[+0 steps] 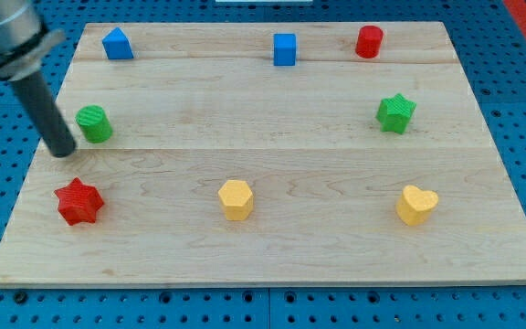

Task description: Move the green circle diagonal top left of the hexagon

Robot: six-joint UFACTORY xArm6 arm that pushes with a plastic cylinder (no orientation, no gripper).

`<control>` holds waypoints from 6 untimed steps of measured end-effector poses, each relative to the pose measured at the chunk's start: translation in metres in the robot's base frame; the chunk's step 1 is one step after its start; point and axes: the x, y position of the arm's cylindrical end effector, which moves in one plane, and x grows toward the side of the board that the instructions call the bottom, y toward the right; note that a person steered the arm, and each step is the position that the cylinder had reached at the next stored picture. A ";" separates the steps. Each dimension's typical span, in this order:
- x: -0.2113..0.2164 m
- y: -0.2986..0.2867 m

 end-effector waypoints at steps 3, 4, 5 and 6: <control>-0.045 0.107; -0.054 0.112; -0.121 0.088; -0.146 -0.003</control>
